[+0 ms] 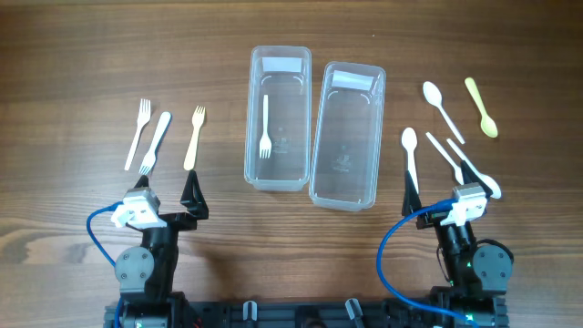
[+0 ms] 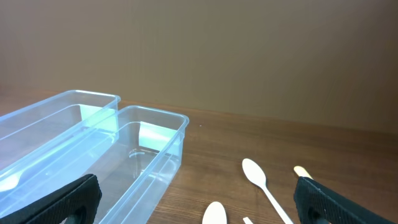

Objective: Pack container
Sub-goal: 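Move the right gripper over the spoons on the right side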

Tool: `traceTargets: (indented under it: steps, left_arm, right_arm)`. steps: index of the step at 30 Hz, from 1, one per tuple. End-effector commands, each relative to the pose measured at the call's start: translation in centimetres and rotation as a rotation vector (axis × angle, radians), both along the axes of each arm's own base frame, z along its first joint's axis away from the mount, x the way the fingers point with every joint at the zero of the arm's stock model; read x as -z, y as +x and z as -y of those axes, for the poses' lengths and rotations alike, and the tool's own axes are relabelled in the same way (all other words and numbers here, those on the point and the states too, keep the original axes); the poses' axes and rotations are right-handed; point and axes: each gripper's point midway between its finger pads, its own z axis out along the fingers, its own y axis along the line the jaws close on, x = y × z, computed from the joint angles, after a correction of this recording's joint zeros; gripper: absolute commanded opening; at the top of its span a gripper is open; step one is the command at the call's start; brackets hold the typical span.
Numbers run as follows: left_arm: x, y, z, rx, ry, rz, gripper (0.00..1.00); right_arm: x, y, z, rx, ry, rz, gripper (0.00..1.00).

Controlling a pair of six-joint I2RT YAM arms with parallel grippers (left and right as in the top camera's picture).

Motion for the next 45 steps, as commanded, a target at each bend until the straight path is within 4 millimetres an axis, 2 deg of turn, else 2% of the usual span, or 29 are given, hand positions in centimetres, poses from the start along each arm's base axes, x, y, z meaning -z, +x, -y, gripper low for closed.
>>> traceTargets:
  steps: [1,5,11,15,20,25,29,33,34,39,41,45]
  left_arm:
    - [0.2,0.0,0.0,0.000,0.009,-0.002,1.00]
    - [0.2,0.0,0.0,0.000,0.009,-0.002,1.00]
    - [0.2,0.0,0.0,0.000,0.009,-0.002,1.00]
    - [0.2,0.0,0.0,0.000,0.009,-0.002,1.00]
    - [0.2,0.0,0.0,0.000,0.009,-0.002,1.00]
    - [0.2,0.0,0.0,0.000,0.009,-0.002,1.00]
    - [0.2,0.0,0.0,0.000,0.009,-0.002,1.00]
    - [0.2,0.0,0.0,0.000,0.009,-0.002,1.00]
    - [0.2,0.0,0.0,0.000,0.009,-0.002,1.00]
    - [0.2,0.0,0.0,0.000,0.009,-0.002,1.00]
    - [0.2,0.0,0.0,0.000,0.009,-0.002,1.00]
    - [0.2,0.0,0.0,0.000,0.009,-0.002,1.00]
  right_arm:
    - [-0.1,-0.2,-1.4,-0.077,-0.102,0.028,1.00]
    - [-0.8,-0.3,-1.6,-0.088,-0.105,0.057,1.00]
    - [-1.1,-1.3,-4.4,-0.260,-0.110,0.081,1.00]
    - [-1.6,-1.4,-4.5,-0.268,-0.126,0.105,1.00]
    - [-5.1,-2.0,-4.5,-0.255,-0.179,0.267,1.00]
    - [-6.5,-2.2,-4.5,-0.256,-0.157,0.287,1.00]
    - [-9.1,-1.9,-4.1,-0.227,-0.159,0.292,1.00]
    - [-11.6,-0.2,-3.8,-0.214,-0.175,0.247,1.00]
    - [-12.6,1.4,-3.7,-0.216,-0.173,0.204,1.00]
    - [-15.6,6.2,-3.5,-0.231,-0.143,0.092,1.00]
    - [-16.3,8.2,-3.4,-0.238,-0.128,0.007,1.00]
    - [-15.5,11.3,-3.2,-0.253,-0.085,-0.238,1.00]
